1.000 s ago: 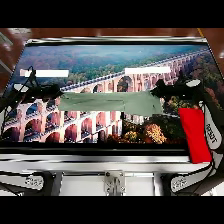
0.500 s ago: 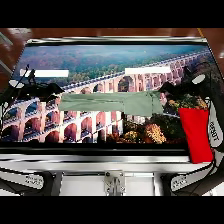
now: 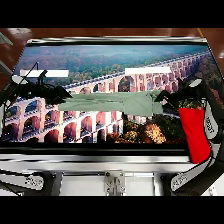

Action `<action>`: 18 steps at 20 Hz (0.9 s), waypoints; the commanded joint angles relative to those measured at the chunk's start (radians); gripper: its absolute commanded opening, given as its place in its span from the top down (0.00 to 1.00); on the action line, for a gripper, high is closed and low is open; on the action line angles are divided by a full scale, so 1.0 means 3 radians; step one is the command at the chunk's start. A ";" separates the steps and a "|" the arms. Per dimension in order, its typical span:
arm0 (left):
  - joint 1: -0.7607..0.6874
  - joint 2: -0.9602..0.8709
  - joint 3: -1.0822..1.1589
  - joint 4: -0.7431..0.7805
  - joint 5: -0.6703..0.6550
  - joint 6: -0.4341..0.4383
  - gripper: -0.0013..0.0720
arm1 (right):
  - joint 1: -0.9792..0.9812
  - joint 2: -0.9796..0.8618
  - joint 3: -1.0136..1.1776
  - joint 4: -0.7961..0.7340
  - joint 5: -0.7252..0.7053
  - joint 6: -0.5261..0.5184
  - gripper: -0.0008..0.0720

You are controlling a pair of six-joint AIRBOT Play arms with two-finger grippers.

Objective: Fold the shirts.

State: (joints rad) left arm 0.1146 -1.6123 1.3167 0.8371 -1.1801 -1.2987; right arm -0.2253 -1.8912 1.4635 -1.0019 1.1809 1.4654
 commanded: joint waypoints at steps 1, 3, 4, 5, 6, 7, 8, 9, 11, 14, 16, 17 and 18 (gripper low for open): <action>-0.0267 0.0042 0.0004 -0.0005 -0.0055 0.0092 0.19 | 0.0156 -0.0168 -0.0010 0.0177 -0.0106 0.0104 0.27; -0.0425 0.0037 0.0004 -0.0093 -0.0027 0.0089 0.19 | 0.0196 -0.0090 -0.0006 0.0361 -0.0093 0.0045 0.87; -0.0507 0.0036 0.0004 -0.0187 0.0025 0.0088 0.20 | 0.0196 0.0004 -0.0006 0.0451 -0.0065 -0.0079 0.89; -0.0589 0.0034 0.0003 -0.0300 0.0139 0.0086 0.31 | 0.0188 0.0151 -0.0006 0.0514 -0.0046 -0.0155 0.89; -0.0690 0.0031 0.0003 -0.0451 0.0301 0.0088 0.73 | 0.0179 0.0322 -0.0006 0.0532 -0.0032 -0.0165 0.89; -0.0807 0.0015 0.0004 -0.0608 0.0514 0.0112 0.92 | 0.0179 0.0529 -0.0006 0.0532 -0.0004 -0.0164 0.89; -0.0958 -0.0013 0.0004 -0.0760 0.0783 0.0113 0.93 | 0.0179 0.0750 -0.0006 0.0534 0.0029 -0.0164 0.89; -0.1116 -0.0060 0.0004 -0.0886 0.1029 0.0113 0.93 | 0.0179 0.0951 -0.0006 0.0535 0.0080 -0.0160 0.89; -0.1446 -0.0210 0.0036 -0.1062 0.1330 0.0113 0.93 | 0.0179 0.1333 -0.0006 0.0546 0.0266 -0.0126 0.89; -0.1979 -0.0532 0.0240 -0.1136 0.1429 0.0113 0.93 | 0.0179 0.1811 -0.0006 0.0575 0.0727 -0.0069 0.89; -0.2286 -0.0741 0.0444 -0.1137 0.1490 0.0107 0.93 | 0.0179 0.2087 -0.0006 0.0568 0.0952 0.0139 0.89; -0.2431 -0.0834 0.0547 -0.1138 0.1563 0.0058 0.93 | 0.0183 0.2205 -0.0008 0.0579 0.1044 0.0175 0.89; -0.2567 -0.0908 0.0621 -0.1137 0.1654 -0.0010 0.94 | 0.0182 0.2332 -0.0008 0.0577 0.1132 0.0226 0.89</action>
State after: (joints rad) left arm -0.5316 -1.8111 1.4364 0.5133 -0.7593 -1.2694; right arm -0.1715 -1.3045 1.4612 -0.8356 1.4158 1.4822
